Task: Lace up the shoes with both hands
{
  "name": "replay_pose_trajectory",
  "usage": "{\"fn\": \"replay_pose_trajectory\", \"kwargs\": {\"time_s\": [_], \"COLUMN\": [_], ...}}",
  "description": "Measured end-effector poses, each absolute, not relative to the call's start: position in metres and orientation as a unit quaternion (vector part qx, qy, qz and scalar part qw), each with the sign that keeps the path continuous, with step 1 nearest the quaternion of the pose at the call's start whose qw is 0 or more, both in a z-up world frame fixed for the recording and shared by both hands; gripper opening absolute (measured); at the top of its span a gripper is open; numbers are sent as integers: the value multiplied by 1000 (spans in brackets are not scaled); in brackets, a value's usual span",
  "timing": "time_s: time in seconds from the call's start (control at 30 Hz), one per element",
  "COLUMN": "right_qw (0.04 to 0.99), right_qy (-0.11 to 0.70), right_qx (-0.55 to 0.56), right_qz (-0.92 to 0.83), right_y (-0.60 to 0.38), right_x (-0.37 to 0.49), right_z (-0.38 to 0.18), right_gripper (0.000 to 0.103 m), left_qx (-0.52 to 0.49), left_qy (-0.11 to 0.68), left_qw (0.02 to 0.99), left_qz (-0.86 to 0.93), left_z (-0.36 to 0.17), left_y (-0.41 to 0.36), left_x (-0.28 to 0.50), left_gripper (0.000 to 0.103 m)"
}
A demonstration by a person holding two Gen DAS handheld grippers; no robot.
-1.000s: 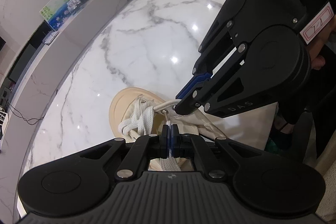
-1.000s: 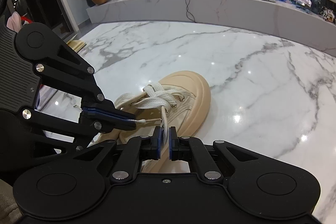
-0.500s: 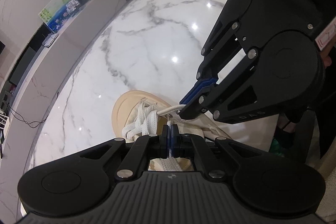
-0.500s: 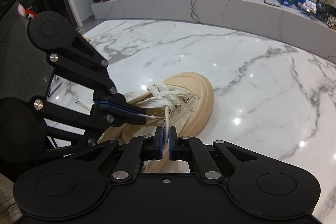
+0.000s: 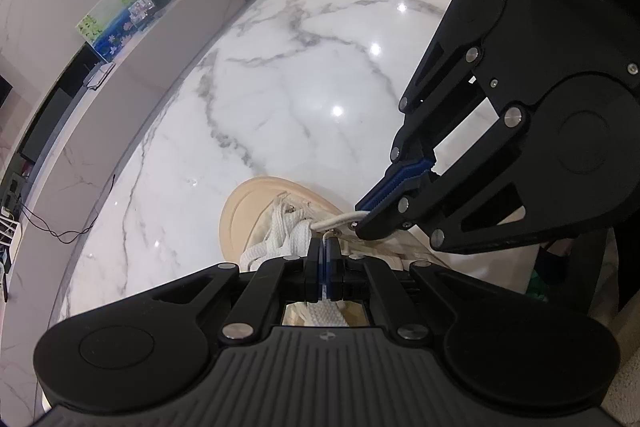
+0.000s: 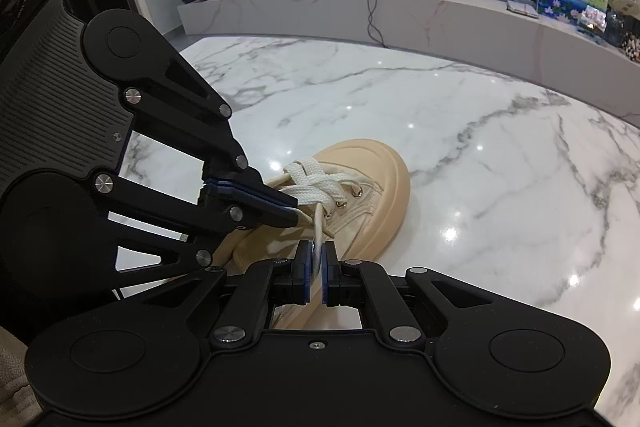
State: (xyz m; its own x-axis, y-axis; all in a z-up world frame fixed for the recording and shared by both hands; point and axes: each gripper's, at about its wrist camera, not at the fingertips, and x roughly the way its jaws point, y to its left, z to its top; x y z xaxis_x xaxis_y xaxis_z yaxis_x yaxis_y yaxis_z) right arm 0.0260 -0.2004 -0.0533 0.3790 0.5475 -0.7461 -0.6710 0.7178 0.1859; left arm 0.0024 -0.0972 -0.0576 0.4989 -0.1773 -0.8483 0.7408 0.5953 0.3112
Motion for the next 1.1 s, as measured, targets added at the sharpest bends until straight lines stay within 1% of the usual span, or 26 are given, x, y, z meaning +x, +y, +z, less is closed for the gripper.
{"fn": "replay_pose_trajectory", "kwargs": {"time_s": [0.43,0.63,0.8,0.93,1.1], "right_qw": [824,825,833,827,794], "right_qy": [417,406,384,391,359], "right_qx": [-75,-82,-117,-150,-241], "right_qz": [375,385,380,375,427], "right_y": [-204,-210,-215,-212,-196], "right_x": [27,24,24,30,26], "right_z": [-51,-41,-31,-41,-49], "right_gripper": [3,3,3,3,5], "left_qx": [346,345,342,340,339], "left_qy": [407,408,412,414,413], "left_qw": [793,793,791,791,791], "left_qz": [-291,-294,-296,-296,-299], "left_z": [-59,-60,-61,-62,-61], "left_y": [-100,-101,-100,-99,-98], "left_x": [8,8,7,8,7], "left_gripper": [1,1,1,1,1]}}
